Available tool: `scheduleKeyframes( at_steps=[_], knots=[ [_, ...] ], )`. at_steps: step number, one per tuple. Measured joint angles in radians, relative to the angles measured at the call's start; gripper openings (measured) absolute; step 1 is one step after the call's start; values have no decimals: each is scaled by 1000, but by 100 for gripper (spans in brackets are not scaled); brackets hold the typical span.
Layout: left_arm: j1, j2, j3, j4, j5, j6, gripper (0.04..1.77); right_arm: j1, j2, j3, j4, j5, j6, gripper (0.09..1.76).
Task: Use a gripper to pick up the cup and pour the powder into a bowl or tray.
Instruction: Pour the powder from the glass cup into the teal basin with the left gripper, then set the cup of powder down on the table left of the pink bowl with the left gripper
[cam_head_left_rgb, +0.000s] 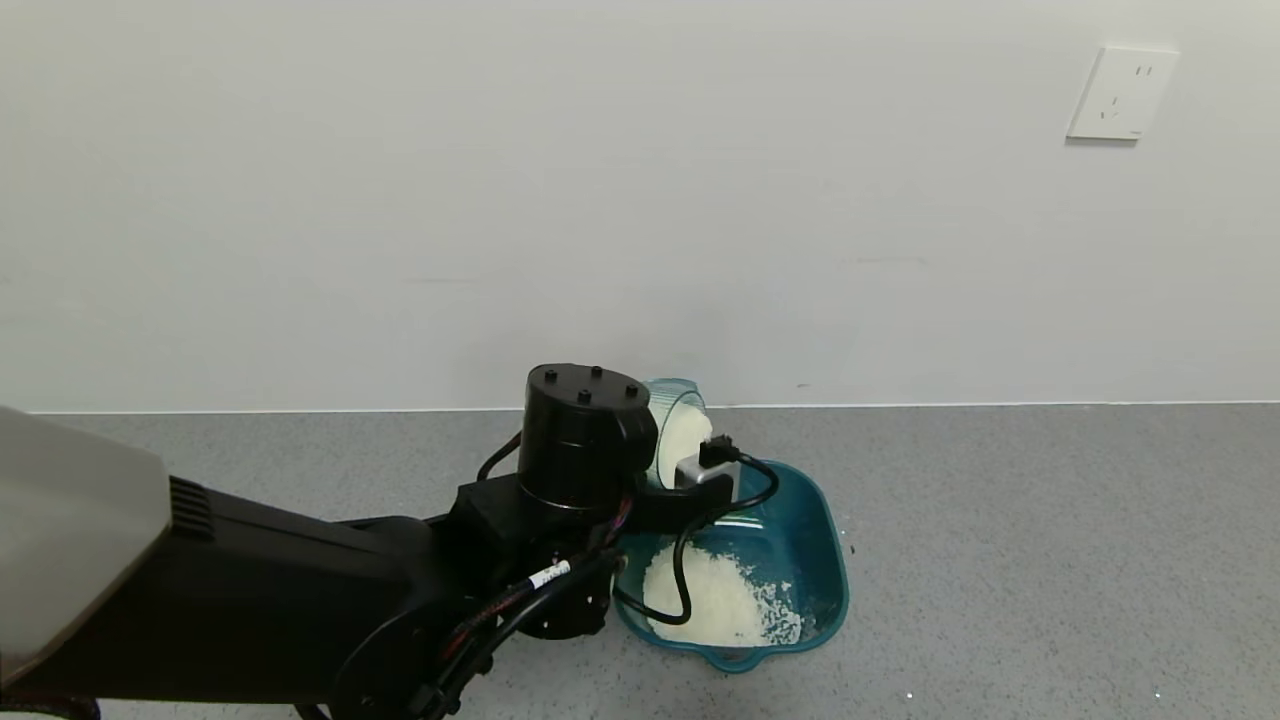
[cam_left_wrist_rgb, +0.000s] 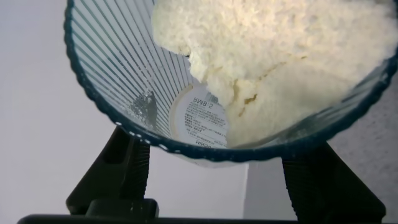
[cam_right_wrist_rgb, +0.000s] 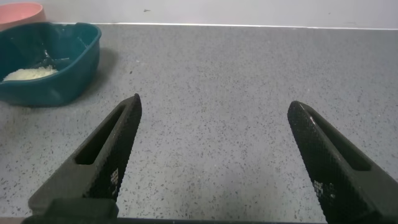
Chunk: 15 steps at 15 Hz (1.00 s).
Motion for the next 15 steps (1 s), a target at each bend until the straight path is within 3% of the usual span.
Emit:
scheduleKeyframes(
  at_steps=[15],
  knots=[
    [23,-25,-3,-8,-4,-767,123,0,0,0,0,0,0,171]
  ],
)
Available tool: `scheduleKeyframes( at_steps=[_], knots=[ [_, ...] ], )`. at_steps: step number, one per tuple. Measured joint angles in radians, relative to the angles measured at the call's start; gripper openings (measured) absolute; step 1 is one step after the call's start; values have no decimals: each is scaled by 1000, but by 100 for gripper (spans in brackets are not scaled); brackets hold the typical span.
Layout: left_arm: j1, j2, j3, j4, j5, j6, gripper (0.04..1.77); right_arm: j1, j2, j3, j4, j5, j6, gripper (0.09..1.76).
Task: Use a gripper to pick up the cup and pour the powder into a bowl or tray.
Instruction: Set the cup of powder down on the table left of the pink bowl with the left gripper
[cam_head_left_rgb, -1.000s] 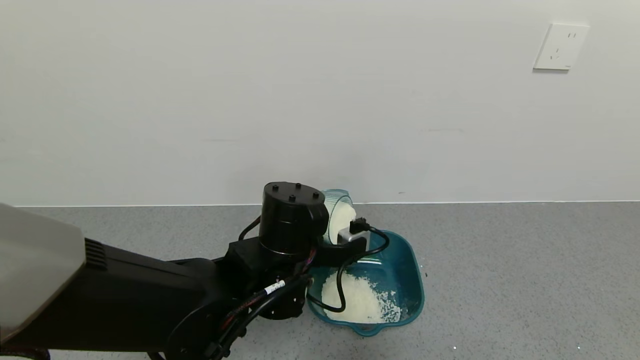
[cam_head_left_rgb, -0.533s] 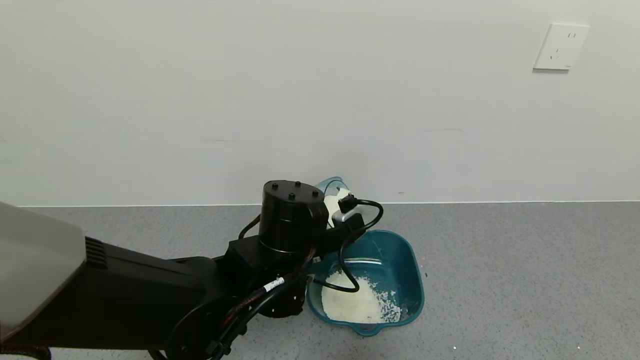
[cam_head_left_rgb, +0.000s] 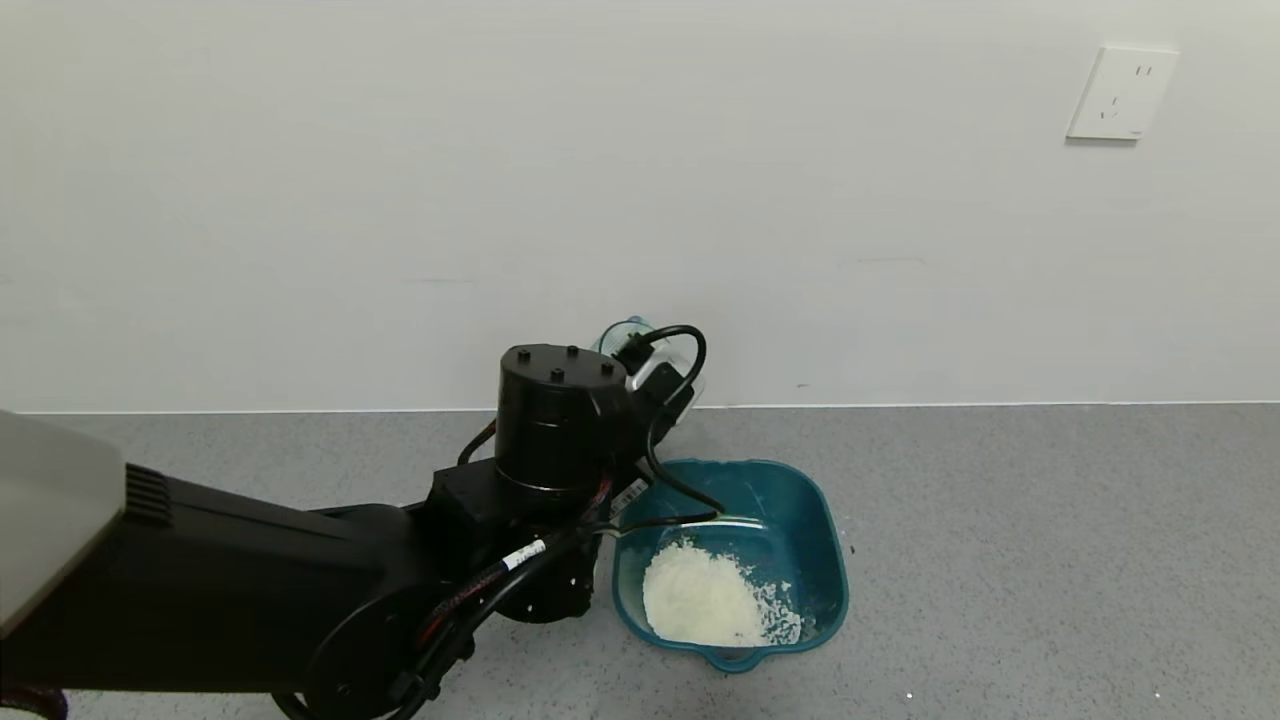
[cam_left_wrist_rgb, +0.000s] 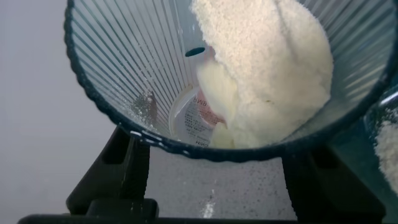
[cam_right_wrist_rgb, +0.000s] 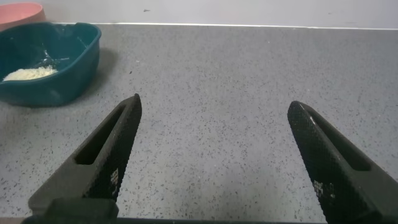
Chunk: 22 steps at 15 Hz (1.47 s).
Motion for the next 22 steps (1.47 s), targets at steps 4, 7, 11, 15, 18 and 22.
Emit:
scheduleKeyframes(
  at_steps=[4,7,11,15,18,22],
  knots=[
    [4,-44,-1,-2,3,-197,123,0,0,0,0,0,0,171],
    [17,-72,0,-3,-2,-363,123,0,0,0,0,0,0,171],
    [78,-126,62,-5,-4,-483,123,0,0,0,0,0,0,171],
    [154,-177,153,-9,-56,-569,123,0,0,0,0,0,0,171],
    [218,-200,232,-10,-108,-649,123,0,0,0,0,0,0,171],
    [324,-191,316,-10,-181,-735,123,0,0,0,0,0,0,171]
  ],
)
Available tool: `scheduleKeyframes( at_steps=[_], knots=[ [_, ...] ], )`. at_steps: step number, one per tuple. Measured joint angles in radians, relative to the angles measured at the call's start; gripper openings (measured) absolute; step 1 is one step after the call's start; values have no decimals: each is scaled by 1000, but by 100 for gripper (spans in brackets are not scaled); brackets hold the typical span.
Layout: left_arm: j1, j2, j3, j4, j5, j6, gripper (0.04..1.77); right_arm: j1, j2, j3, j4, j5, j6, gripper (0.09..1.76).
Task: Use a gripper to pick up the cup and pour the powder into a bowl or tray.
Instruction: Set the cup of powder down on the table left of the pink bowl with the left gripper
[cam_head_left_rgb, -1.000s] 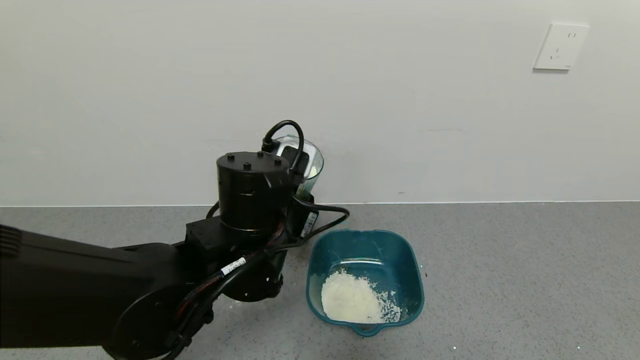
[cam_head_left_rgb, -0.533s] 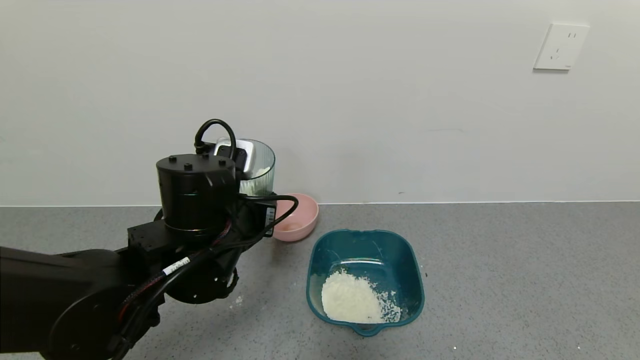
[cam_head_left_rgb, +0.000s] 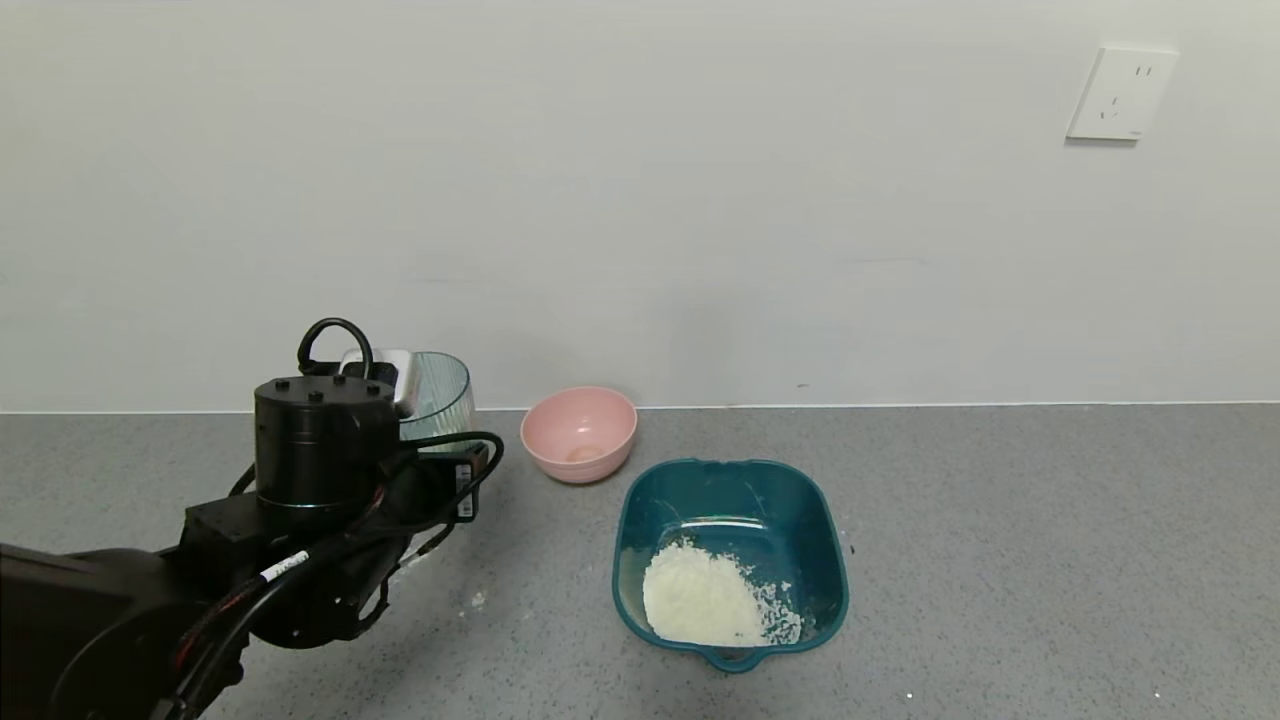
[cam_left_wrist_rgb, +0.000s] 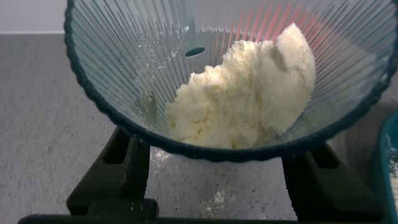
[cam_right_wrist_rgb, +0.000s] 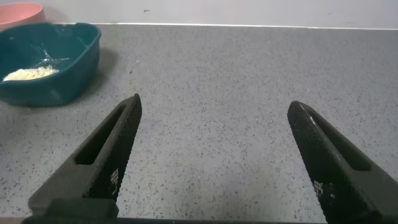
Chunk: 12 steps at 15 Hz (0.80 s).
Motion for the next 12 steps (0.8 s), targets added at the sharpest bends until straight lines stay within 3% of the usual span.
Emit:
scheduleKeyframes(
  at_steps=[2,5,8,12],
  knots=[
    [52,21,35,-7,-33,-19,123,0,0,0,0,0,0,171],
    [98,73,66,-119,-78,-37,123,0,0,0,0,0,0,171],
    [106,138,101,-230,-87,-34,123,0,0,0,0,0,0,171],
    [108,215,115,-259,-91,-36,123,0,0,0,0,0,0,171]
  ],
)
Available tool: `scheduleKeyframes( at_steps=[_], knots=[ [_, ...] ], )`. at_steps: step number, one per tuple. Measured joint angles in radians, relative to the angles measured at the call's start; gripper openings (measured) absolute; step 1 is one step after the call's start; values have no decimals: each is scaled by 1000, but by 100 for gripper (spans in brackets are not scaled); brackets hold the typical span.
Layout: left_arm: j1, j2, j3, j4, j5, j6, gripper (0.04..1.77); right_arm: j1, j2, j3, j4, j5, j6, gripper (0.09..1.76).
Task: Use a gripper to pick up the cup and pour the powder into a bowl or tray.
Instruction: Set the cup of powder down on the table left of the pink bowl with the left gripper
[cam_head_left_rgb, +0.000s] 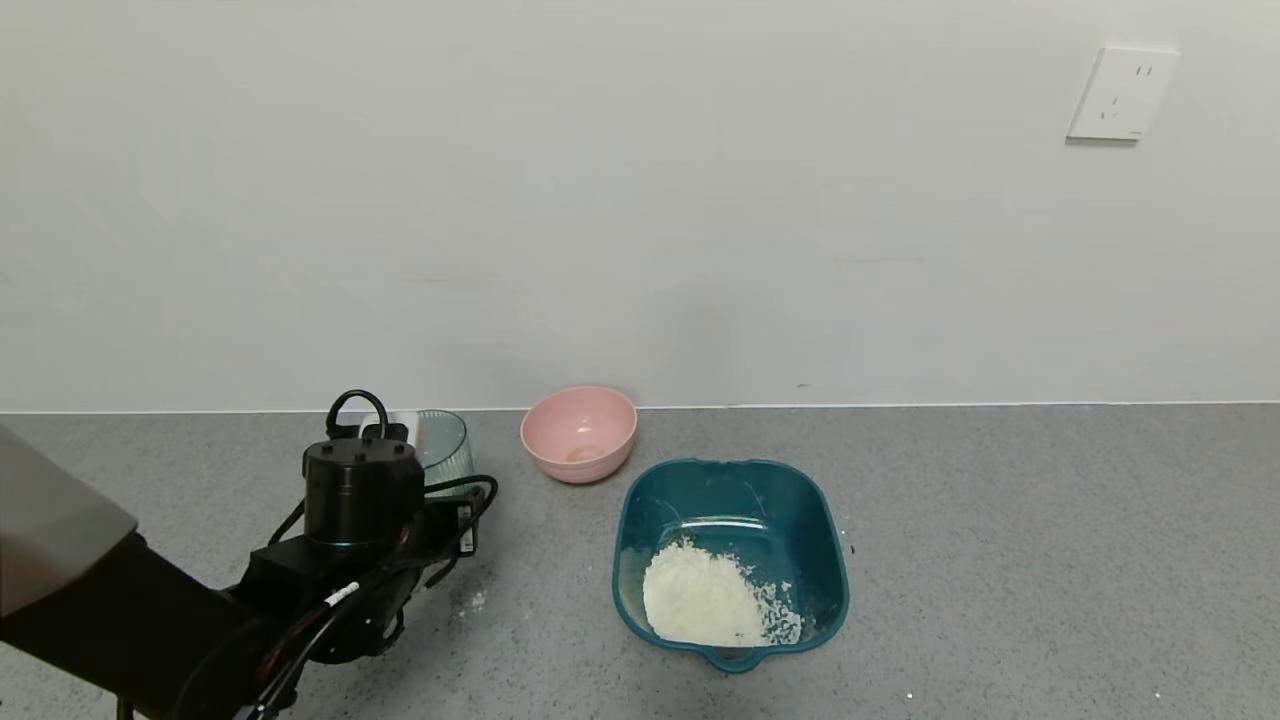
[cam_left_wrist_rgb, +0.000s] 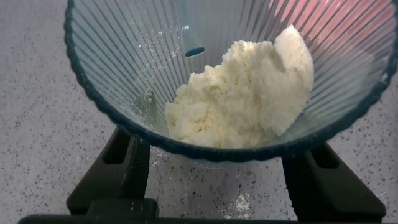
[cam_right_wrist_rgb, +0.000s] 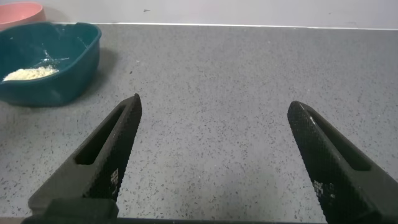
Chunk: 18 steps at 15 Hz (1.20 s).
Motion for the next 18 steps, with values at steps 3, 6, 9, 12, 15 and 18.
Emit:
scheduleKeyframes(
  at_steps=[3,6,9,12,15,18],
  knots=[
    [0,45,2,-20,0,-1,123,0,0,0,0,0,0,171],
    [0,90,11,-84,3,3,123,0,0,0,0,0,0,171],
    [0,122,18,-99,2,4,123,0,0,0,0,0,0,171],
    [0,146,21,-101,1,2,123,0,0,0,0,0,0,171],
    [-1,161,21,-101,0,2,123,0,0,0,0,0,0,171],
    [-1,173,21,-102,0,2,123,0,0,0,0,0,1,171]
  ],
)
